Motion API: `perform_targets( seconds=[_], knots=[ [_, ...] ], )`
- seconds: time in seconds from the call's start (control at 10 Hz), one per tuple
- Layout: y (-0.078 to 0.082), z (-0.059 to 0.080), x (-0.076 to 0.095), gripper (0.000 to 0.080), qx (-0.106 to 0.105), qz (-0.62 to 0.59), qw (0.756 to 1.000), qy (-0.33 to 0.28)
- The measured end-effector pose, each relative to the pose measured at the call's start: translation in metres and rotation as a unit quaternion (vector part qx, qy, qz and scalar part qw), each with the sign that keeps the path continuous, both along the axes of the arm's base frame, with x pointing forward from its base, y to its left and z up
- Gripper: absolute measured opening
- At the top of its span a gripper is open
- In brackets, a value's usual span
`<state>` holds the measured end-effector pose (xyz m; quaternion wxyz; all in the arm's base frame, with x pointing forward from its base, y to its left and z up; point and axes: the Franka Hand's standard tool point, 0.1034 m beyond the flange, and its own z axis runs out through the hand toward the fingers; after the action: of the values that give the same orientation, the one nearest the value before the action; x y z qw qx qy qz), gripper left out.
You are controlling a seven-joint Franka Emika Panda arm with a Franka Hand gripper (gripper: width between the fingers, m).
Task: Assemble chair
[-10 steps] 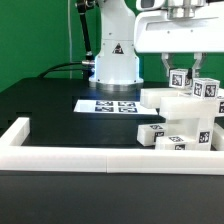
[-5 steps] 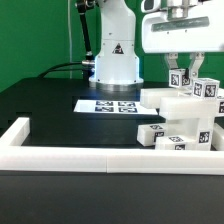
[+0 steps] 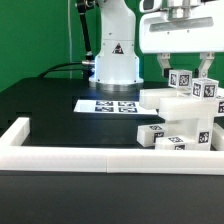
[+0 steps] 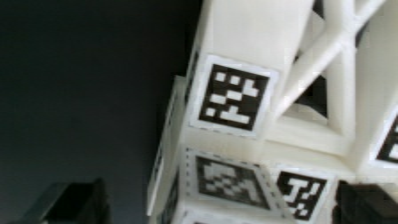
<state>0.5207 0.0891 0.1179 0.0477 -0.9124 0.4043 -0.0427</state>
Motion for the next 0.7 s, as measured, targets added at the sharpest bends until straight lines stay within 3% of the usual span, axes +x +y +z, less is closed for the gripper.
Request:
perform_targets(
  seconds=[0.3, 0.7],
  knots=[
    [0.0046, 0.0000, -0.0009, 0.0649, -0.016, 0.127, 0.992, -0.006],
    [-0.0005, 0.0008, 0.0002, 0.0649, -0.038, 0.301, 0.953, -0.015]
  ],
)
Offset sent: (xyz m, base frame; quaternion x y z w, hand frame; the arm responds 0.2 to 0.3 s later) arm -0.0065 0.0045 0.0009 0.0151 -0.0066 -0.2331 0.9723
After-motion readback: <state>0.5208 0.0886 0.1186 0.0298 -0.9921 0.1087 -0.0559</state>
